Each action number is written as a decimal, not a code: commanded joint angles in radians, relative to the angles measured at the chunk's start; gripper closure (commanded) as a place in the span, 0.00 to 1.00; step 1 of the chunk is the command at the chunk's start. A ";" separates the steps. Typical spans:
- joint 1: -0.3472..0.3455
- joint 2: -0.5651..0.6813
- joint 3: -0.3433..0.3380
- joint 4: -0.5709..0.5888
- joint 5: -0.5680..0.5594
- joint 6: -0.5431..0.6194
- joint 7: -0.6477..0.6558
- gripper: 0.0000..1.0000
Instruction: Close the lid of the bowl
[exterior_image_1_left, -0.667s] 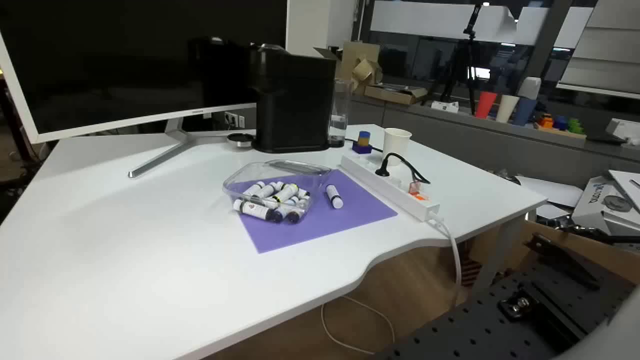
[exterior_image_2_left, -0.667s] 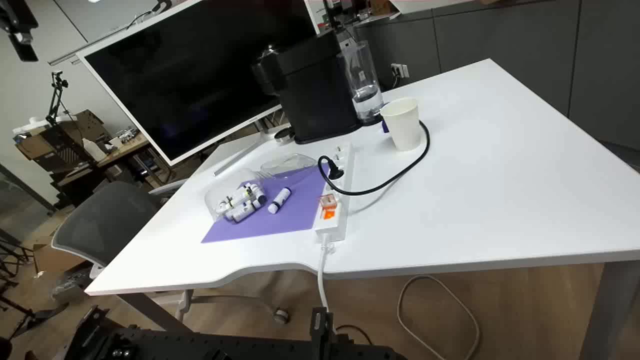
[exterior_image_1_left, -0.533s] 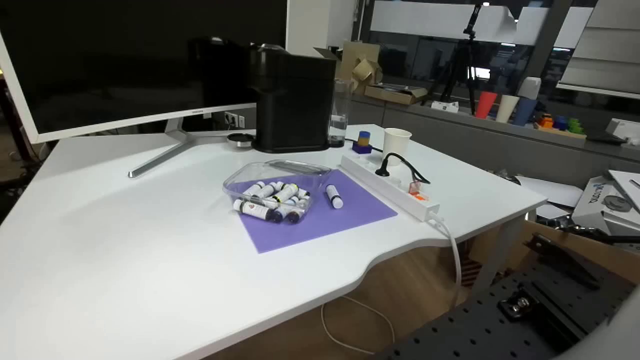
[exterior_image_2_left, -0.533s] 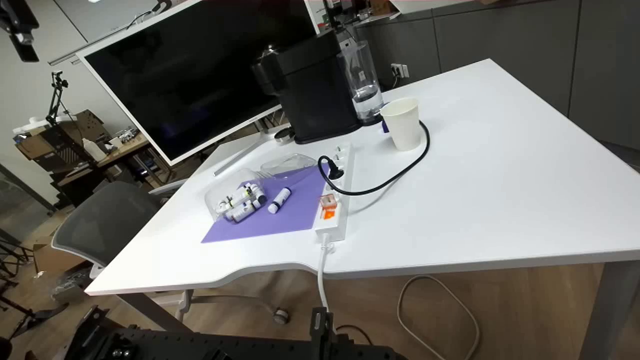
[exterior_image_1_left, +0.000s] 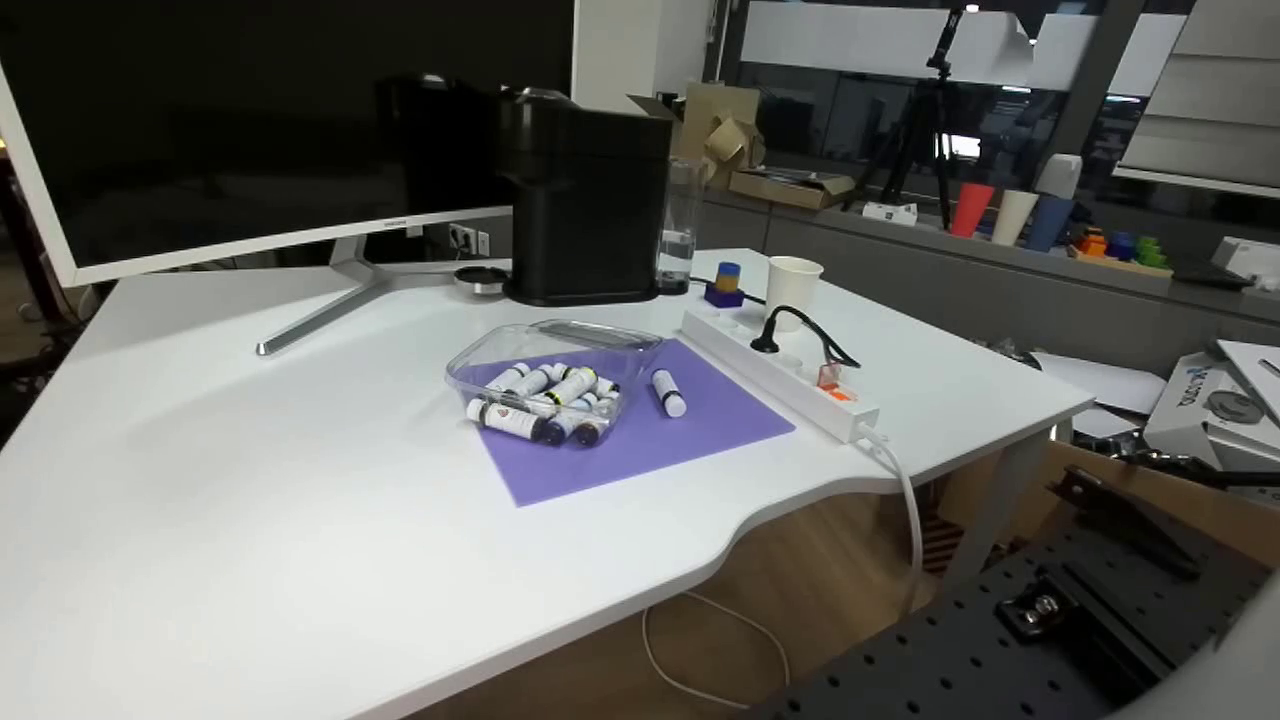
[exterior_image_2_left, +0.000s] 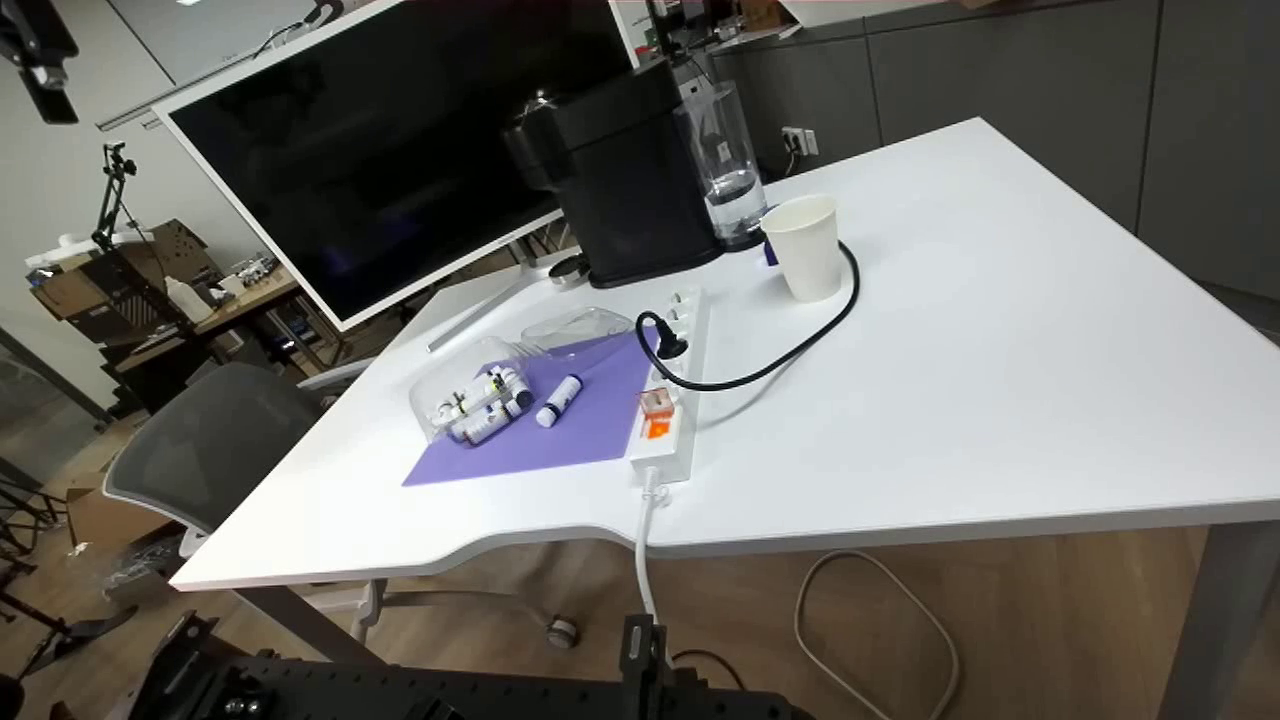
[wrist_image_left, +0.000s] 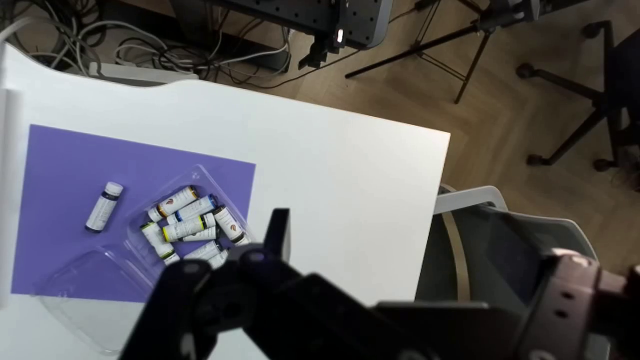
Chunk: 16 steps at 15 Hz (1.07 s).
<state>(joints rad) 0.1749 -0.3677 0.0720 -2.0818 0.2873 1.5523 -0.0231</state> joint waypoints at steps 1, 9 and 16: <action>-0.018 0.001 0.015 0.004 0.004 -0.005 -0.004 0.00; -0.154 0.070 -0.021 -0.095 -0.051 0.262 0.129 0.00; -0.225 0.199 -0.089 -0.282 0.026 0.694 0.194 0.00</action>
<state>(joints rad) -0.0440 -0.1959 -0.0008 -2.2949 0.2753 2.1084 0.0997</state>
